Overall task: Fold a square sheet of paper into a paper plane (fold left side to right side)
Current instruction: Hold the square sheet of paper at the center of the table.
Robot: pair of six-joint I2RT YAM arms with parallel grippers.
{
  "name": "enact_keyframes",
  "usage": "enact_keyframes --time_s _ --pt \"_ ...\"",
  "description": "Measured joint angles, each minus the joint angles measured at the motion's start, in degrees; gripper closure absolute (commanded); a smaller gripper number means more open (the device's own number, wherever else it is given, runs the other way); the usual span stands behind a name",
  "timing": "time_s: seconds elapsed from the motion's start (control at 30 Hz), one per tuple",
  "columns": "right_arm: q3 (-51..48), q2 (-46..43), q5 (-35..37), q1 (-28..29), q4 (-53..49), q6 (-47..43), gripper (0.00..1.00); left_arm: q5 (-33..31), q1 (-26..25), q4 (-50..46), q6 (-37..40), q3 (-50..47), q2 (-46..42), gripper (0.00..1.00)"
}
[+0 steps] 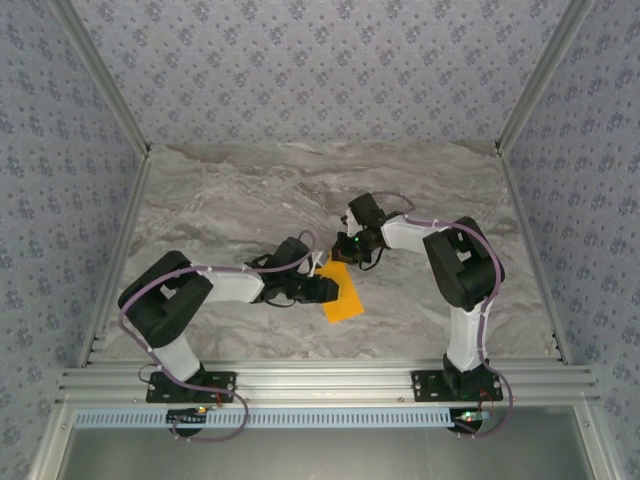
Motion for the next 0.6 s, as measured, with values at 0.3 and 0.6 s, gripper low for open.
enact_keyframes --time_s 0.3,0.6 --pt "-0.79 -0.63 0.46 0.00 0.94 -0.85 0.96 -1.03 -0.35 -1.64 -0.33 1.14 1.53 0.63" --pt "-0.96 -8.15 3.85 -1.22 0.26 -3.65 0.64 -3.54 -1.33 -5.09 -1.16 2.99 1.86 0.64"
